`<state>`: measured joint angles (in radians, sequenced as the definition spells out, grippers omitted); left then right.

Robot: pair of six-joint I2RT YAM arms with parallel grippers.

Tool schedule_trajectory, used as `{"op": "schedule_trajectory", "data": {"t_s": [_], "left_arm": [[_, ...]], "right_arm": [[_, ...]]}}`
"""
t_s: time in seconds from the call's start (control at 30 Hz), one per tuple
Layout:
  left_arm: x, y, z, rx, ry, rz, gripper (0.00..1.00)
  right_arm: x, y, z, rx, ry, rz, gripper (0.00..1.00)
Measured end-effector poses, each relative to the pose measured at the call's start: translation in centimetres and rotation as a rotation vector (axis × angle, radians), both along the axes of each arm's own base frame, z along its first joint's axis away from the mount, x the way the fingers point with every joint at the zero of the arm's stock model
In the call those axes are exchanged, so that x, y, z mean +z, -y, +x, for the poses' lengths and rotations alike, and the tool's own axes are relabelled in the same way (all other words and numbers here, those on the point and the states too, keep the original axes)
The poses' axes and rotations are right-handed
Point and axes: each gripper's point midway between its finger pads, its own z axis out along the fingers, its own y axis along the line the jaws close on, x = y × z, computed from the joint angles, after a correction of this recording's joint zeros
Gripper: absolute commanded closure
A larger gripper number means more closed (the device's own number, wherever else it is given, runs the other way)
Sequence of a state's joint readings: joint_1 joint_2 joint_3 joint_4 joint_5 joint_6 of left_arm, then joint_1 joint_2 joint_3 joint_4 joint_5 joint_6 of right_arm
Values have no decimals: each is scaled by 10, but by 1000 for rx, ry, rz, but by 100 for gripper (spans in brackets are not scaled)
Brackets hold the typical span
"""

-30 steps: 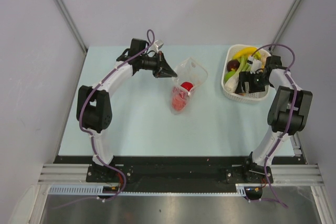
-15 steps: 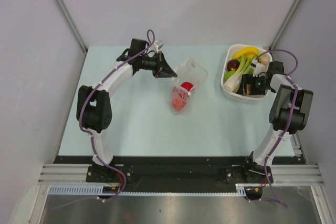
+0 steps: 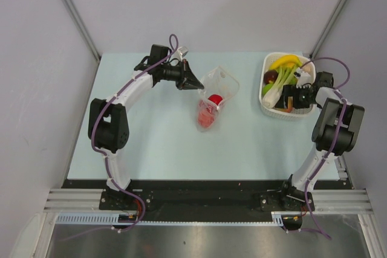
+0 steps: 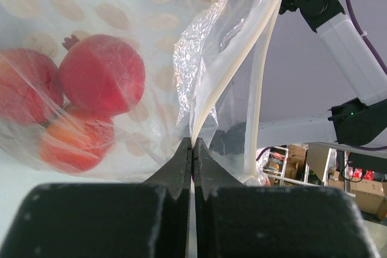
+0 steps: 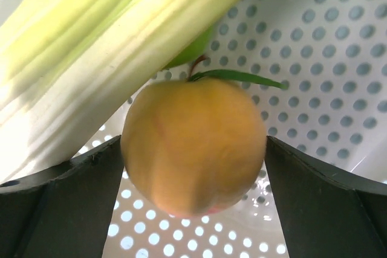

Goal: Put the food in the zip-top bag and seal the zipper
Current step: Pick up the fake fruit from the bin, then place the fake fruit in the zipper food storage bag.

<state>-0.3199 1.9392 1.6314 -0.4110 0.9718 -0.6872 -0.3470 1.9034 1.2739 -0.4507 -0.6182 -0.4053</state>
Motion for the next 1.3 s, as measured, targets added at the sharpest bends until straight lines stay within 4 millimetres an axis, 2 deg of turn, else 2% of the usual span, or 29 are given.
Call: {"op": "schedule_trajectory", "data": {"t_s": [0.1,0.2,0.3,0.4,0.47,0.53,0.6,0.67,0.73,0.83,0.87,0.93,1.03,1.2,1.3], "left_arm": [[0,0,0,-1,2,1,100],[0,0,0,-3,5,2,100],[0,0,0,-3,3,3,100],[0,0,0,-5,7,5,100],[1,-1,-1,-6,6,6,100],[0,-1,-1,-6,8,6,100],[1,-1,0,-7,15,8,100],[1,-1,0,-8,20,9,100],[1,0,0,-11,24,10,100],[1,0,-1,-14,22,11,100],[1,0,-2,-16,20,12,100],[0,1,-3,-20,22,13,100],[0,3,-5,-26,20,15,100],[-1,4,-7,-31,19,16,100],[-1,4,-7,-30,19,17,100]], "right_arm": [[2,-1,5,10,22,-9,0],[3,-1,9,18,42,-19,9],[3,0,10,26,51,-28,21],[5,3,7,30,52,-35,41],[13,9,1,14,51,-36,46],[27,16,-5,-2,69,-47,51],[50,21,-10,-18,107,-63,54],[82,20,-14,-24,170,-81,55],[116,10,-17,-9,247,-88,55],[163,-22,-23,43,356,-65,54],[177,-38,-24,68,387,-44,54],[201,-79,-25,135,445,11,54],[228,-151,-26,258,512,116,55],[245,-262,-39,473,557,247,53],[238,-303,-42,549,542,283,49]]}}
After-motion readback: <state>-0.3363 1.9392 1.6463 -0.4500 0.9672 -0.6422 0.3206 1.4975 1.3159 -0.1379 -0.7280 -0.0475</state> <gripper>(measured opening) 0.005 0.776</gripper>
